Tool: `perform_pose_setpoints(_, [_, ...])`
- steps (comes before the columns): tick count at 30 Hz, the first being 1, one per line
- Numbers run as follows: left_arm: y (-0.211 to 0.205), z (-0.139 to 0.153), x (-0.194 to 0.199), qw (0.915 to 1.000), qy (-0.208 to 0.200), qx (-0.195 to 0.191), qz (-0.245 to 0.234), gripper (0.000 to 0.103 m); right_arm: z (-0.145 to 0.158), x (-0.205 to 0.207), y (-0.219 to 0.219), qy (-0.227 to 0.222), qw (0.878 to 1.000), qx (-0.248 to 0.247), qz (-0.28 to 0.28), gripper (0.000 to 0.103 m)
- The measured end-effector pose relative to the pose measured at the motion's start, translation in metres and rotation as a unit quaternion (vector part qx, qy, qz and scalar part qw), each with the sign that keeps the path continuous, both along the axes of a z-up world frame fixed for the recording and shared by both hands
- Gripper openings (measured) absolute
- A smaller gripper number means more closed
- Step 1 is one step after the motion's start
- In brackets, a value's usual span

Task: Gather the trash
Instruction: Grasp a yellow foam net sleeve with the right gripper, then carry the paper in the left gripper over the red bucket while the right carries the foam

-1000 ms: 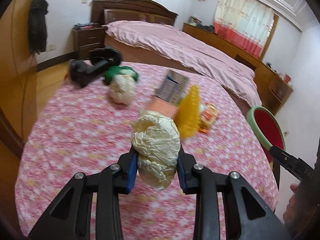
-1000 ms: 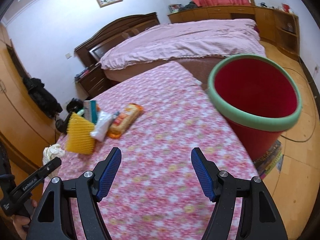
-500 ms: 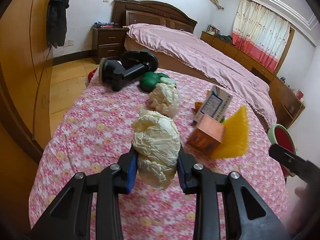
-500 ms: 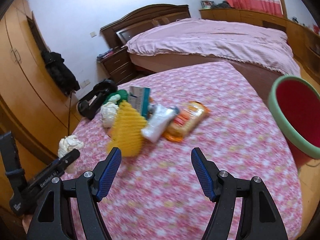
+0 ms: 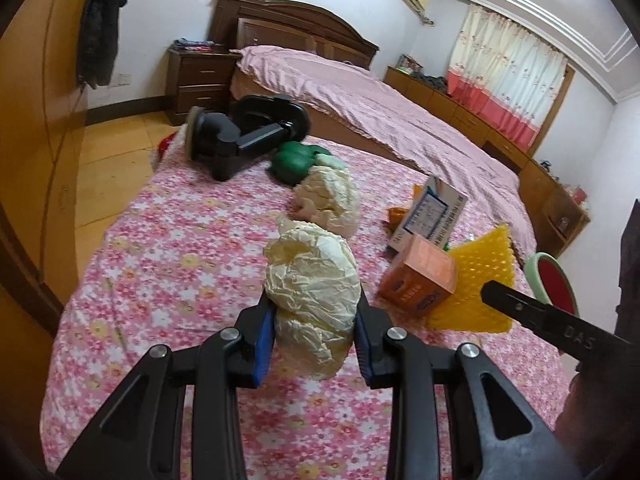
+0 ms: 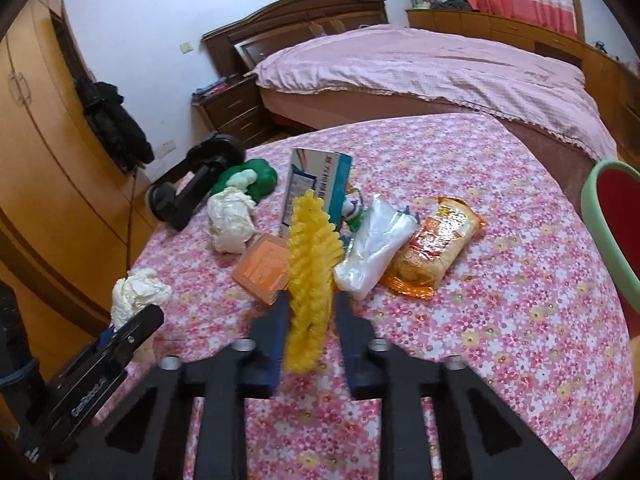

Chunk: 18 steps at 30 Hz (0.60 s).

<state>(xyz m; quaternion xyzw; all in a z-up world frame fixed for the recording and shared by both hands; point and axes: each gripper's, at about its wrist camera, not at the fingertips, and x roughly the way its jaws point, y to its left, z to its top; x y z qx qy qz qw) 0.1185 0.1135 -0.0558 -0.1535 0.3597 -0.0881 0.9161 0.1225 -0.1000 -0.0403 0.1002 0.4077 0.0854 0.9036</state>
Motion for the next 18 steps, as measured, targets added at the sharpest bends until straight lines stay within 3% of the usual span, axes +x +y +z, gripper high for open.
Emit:
perform_pose_setpoints(11, [-0.03, 0.015, -0.01, 0.9986, -0.016, -0.008, -0.05, 0.034, 0.033, -0.045, -0.031, -0.057, 0.998, 0.009, -0.036, 0.01])
perform_pose_setpoints(18, [-0.06, 0.037, -0.021, 0.9958, -0.028, -0.005, -0.087, 0.034, 0.041, -0.069, -0.07, -0.069, 0.994, 0.034, -0.072, 0.01])
